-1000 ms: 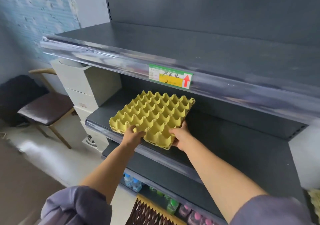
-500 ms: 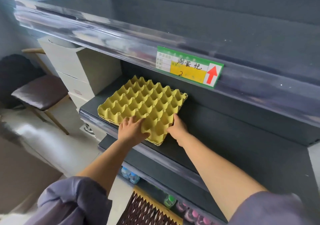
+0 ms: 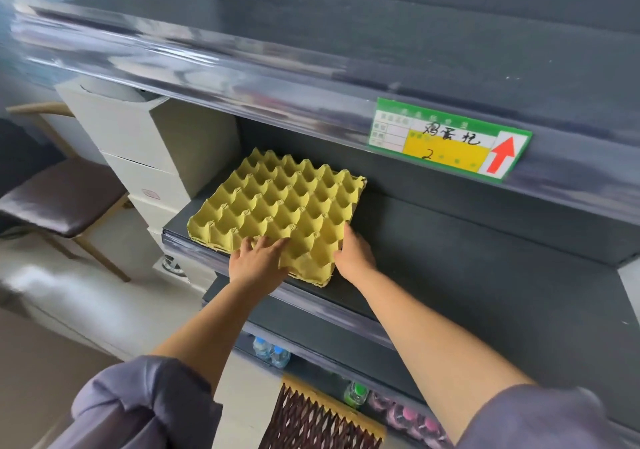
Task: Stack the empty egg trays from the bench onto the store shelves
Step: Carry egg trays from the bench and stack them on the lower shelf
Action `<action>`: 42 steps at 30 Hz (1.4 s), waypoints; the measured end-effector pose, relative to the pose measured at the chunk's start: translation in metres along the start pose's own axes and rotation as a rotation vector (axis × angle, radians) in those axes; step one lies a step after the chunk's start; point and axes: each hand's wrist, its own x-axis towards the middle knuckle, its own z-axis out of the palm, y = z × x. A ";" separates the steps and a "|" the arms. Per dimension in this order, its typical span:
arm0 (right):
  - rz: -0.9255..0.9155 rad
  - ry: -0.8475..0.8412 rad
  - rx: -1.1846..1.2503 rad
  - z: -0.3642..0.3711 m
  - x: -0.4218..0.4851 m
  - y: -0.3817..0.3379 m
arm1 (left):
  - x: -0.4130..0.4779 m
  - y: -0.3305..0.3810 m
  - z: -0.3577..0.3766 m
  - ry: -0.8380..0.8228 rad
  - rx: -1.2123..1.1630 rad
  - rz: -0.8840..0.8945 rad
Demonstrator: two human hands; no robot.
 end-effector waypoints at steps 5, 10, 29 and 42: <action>-0.015 -0.001 -0.195 -0.009 -0.015 -0.005 | -0.003 0.001 -0.010 -0.011 0.050 0.037; -0.109 0.092 -0.404 -0.039 -0.043 -0.005 | -0.012 0.016 -0.034 0.084 0.097 0.165; 0.009 0.518 -0.586 -0.226 -0.238 0.223 | -0.145 0.300 -0.049 0.322 0.170 0.846; 0.248 0.637 -0.569 -0.335 -0.391 0.455 | -0.271 0.566 0.012 0.333 0.219 1.161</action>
